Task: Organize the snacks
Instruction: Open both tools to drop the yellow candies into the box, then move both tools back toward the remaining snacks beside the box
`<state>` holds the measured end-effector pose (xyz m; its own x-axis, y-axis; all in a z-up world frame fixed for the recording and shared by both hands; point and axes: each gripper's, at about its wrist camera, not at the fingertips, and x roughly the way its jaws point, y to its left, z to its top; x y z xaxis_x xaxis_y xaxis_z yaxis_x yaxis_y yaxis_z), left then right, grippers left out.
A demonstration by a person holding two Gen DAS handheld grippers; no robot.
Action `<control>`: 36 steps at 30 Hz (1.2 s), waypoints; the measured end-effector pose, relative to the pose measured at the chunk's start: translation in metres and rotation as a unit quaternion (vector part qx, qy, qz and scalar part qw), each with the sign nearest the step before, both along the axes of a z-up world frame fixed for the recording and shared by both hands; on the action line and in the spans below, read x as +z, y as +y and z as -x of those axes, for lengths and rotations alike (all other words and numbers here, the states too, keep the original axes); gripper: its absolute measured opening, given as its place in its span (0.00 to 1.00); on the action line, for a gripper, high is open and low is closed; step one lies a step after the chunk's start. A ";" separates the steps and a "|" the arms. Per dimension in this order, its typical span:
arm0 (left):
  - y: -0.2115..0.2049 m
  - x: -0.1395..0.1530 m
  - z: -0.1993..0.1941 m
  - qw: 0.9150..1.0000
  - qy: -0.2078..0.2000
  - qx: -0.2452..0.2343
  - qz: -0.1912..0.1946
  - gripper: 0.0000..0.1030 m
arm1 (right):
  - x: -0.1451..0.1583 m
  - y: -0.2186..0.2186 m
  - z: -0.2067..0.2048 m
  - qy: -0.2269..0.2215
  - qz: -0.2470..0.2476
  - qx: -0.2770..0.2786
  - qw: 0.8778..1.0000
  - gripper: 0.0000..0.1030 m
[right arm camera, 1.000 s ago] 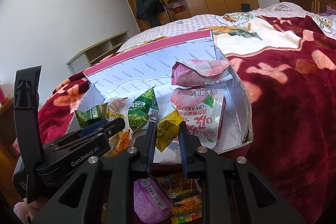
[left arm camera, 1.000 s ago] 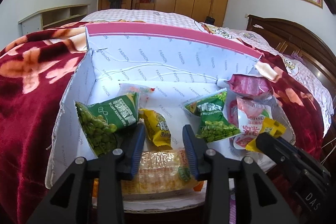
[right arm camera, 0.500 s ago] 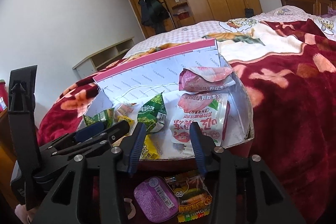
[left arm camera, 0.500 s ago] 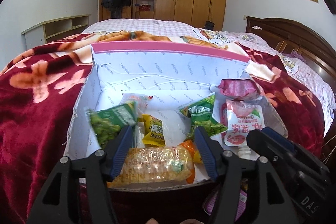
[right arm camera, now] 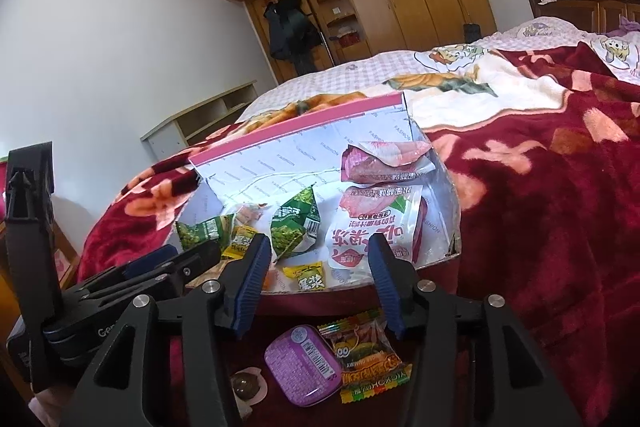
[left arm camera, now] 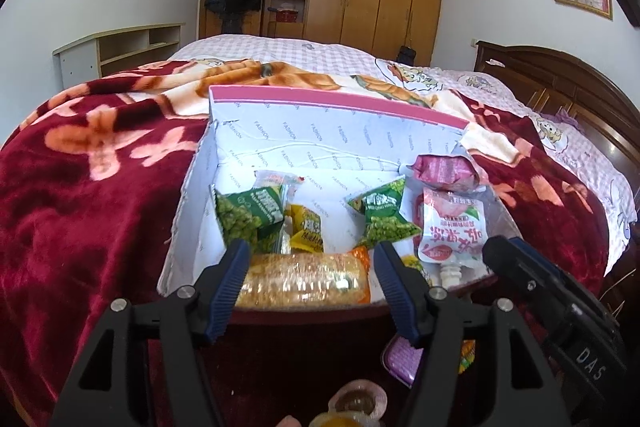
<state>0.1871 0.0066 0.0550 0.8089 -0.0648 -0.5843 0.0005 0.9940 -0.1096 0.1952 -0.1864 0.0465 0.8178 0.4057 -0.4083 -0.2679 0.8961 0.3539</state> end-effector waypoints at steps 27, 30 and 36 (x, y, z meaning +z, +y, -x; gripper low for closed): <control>0.002 -0.007 0.059 1.000 0.027 0.005 0.006 0.66 | -0.004 -0.022 0.050 0.016 0.000 -0.018 1.000 0.51; 0.002 -0.009 0.066 0.999 0.032 0.010 0.001 0.66 | -0.006 -0.024 0.057 0.022 0.010 -0.025 0.999 0.51; -0.004 -0.018 0.076 0.999 0.044 0.005 -0.007 0.66 | -0.012 -0.031 0.065 0.039 0.023 -0.037 0.998 0.51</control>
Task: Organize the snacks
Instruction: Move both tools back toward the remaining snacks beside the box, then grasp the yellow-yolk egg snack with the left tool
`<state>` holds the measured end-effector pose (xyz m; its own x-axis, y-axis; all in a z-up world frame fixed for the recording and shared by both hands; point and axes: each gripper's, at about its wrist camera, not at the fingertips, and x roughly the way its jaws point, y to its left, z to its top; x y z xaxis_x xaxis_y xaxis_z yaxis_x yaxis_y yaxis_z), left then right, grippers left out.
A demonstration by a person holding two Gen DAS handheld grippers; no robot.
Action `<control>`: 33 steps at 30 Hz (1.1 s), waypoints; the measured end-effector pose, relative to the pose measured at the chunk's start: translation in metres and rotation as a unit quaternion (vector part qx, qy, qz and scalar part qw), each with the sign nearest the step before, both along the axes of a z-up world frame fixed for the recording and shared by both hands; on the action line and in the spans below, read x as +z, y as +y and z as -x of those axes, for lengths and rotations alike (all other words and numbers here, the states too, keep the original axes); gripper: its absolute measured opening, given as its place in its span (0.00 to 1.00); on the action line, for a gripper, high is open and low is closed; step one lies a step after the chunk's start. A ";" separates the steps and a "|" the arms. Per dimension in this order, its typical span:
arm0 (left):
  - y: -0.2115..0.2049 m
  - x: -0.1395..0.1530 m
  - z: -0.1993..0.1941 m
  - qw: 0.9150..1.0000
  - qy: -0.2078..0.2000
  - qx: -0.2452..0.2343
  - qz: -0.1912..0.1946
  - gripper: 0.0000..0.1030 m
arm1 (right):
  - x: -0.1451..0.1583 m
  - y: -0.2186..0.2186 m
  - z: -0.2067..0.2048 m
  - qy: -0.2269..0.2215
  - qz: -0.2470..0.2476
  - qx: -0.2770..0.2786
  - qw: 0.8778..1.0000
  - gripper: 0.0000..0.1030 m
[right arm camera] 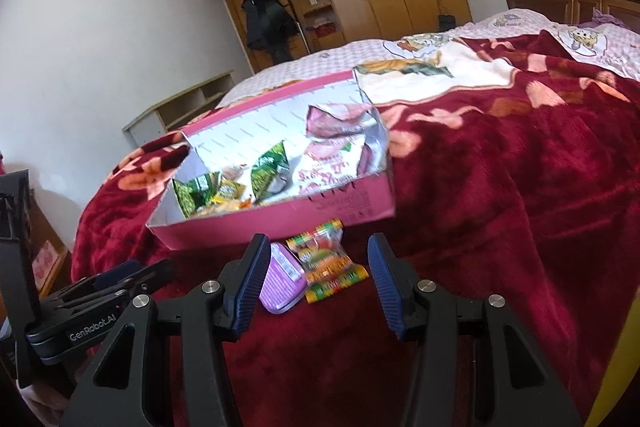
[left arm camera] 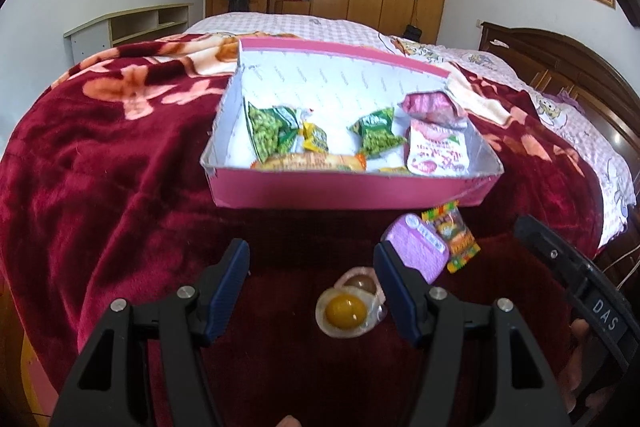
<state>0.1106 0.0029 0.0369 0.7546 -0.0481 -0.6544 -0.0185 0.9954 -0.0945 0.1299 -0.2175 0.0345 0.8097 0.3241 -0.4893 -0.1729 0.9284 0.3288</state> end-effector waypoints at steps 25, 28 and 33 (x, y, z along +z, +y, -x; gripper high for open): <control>-0.031 -0.055 -0.007 0.998 0.039 -0.028 -0.026 0.66 | -0.024 -0.003 0.003 0.032 0.011 0.004 0.999 0.51; -0.030 -0.057 -0.007 0.999 0.039 -0.027 -0.025 0.66 | -0.027 -0.004 0.002 0.036 0.009 0.003 0.999 0.51; -0.027 -0.058 -0.006 0.999 0.035 -0.029 -0.023 0.63 | -0.032 -0.004 0.000 0.043 0.004 0.007 0.999 0.51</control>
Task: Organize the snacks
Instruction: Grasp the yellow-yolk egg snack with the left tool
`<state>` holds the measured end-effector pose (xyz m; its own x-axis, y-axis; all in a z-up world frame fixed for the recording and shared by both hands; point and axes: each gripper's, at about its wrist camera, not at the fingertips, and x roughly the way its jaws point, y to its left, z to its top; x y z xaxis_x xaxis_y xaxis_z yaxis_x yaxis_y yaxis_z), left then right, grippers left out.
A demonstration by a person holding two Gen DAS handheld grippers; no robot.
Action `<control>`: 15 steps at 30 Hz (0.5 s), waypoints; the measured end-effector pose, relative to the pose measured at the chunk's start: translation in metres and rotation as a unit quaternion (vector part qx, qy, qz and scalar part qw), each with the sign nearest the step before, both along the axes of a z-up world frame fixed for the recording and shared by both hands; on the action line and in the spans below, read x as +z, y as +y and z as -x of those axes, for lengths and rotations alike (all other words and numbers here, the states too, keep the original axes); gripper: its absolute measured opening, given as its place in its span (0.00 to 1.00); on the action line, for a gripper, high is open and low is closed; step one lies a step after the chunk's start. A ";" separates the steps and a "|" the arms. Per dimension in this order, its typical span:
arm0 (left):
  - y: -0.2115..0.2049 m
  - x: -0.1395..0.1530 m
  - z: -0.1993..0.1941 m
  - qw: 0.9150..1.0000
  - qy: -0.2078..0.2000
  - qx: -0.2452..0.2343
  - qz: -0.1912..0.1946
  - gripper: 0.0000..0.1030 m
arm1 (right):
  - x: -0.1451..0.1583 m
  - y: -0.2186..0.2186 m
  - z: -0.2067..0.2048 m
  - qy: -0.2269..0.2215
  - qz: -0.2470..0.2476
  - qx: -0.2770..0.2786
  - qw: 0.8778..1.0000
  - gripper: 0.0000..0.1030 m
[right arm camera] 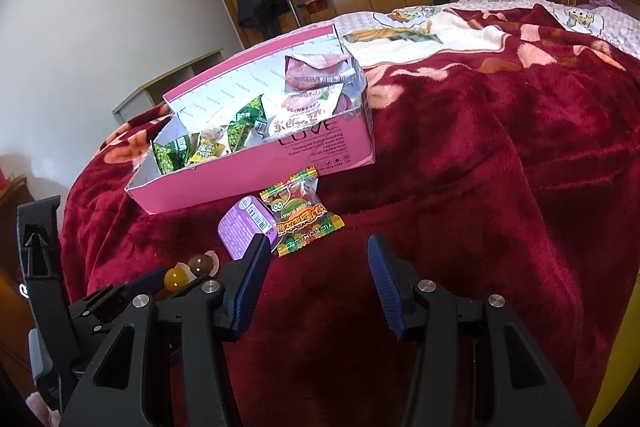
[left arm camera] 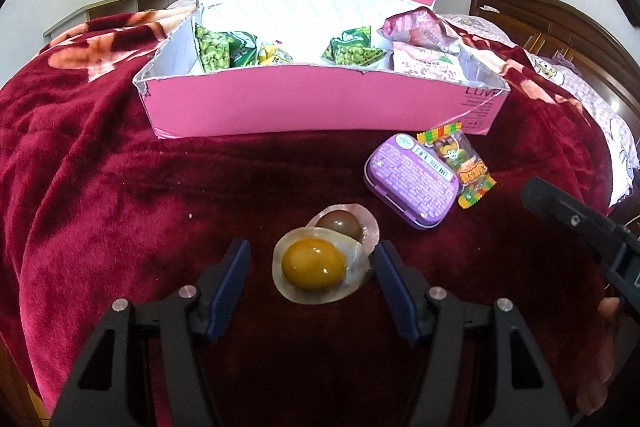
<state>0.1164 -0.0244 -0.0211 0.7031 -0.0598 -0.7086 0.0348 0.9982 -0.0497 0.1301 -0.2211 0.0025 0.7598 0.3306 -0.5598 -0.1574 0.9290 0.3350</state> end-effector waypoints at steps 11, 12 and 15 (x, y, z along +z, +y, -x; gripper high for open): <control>0.007 0.004 0.007 1.000 -0.001 -0.005 0.001 0.38 | 0.003 0.006 0.003 -0.002 0.004 0.007 1.000 0.51; 0.008 0.005 0.009 1.000 -0.003 -0.005 0.000 0.37 | 0.003 0.007 0.003 -0.003 0.005 0.008 1.000 0.51; 0.012 0.007 0.013 1.000 -0.007 0.006 -0.010 0.36 | 0.005 0.012 0.006 -0.006 0.008 0.013 1.000 0.51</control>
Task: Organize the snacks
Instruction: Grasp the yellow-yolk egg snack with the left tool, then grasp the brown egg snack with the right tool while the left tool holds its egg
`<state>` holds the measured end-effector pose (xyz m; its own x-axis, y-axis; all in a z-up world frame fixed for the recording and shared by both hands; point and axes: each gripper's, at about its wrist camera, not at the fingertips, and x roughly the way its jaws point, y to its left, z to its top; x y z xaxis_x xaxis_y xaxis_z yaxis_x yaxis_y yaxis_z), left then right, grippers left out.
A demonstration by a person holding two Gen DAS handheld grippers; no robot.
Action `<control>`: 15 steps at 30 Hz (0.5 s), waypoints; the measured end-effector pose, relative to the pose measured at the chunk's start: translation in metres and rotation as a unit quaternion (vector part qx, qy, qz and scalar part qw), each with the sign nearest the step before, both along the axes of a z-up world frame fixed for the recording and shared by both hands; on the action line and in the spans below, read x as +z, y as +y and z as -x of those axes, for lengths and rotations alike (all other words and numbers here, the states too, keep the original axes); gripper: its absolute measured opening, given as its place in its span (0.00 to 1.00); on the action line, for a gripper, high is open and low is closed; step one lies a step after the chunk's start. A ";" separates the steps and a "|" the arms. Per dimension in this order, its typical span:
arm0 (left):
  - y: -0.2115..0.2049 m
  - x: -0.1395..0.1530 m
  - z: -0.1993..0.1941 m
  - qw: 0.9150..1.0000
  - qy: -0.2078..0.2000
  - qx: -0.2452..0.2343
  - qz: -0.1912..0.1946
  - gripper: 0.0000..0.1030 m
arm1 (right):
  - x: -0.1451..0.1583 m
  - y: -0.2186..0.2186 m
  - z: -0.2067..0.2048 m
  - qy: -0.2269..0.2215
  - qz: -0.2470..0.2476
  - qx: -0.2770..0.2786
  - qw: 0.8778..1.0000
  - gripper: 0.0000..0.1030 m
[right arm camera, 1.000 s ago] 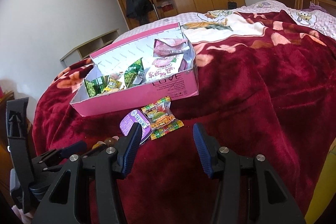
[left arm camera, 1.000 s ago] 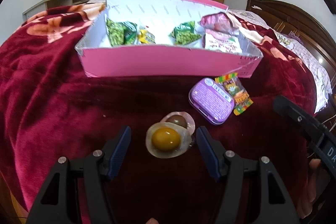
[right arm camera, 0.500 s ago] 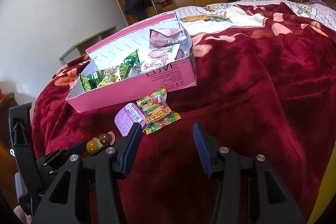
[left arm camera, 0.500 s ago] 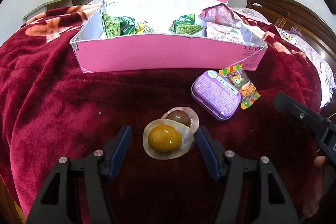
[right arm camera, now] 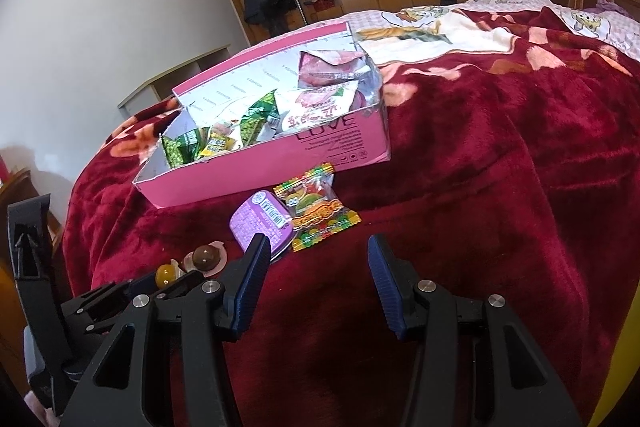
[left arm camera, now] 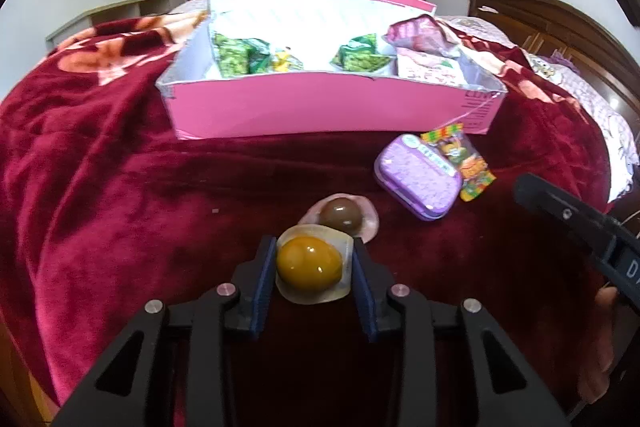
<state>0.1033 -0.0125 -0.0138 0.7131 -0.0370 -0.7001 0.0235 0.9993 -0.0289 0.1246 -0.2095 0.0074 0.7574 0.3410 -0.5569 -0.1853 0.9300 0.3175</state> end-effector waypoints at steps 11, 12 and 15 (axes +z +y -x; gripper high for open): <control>0.048 0.014 0.005 0.996 -0.022 0.082 -0.021 0.35 | 0.004 0.024 0.006 0.000 0.005 0.037 0.999 0.51; 0.052 0.013 0.005 0.996 -0.021 0.089 -0.021 0.35 | 0.003 0.027 0.006 0.001 0.005 0.040 0.999 0.51; 0.065 0.010 0.004 0.994 -0.019 0.103 -0.011 0.36 | 0.002 0.037 0.007 0.007 0.006 0.056 0.998 0.51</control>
<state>0.0989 0.0529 -0.0038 0.7295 0.1289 -0.6717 -0.1821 0.9832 -0.0091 0.1173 -0.1721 0.0095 0.7073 0.4161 -0.5715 -0.2844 0.9076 0.3088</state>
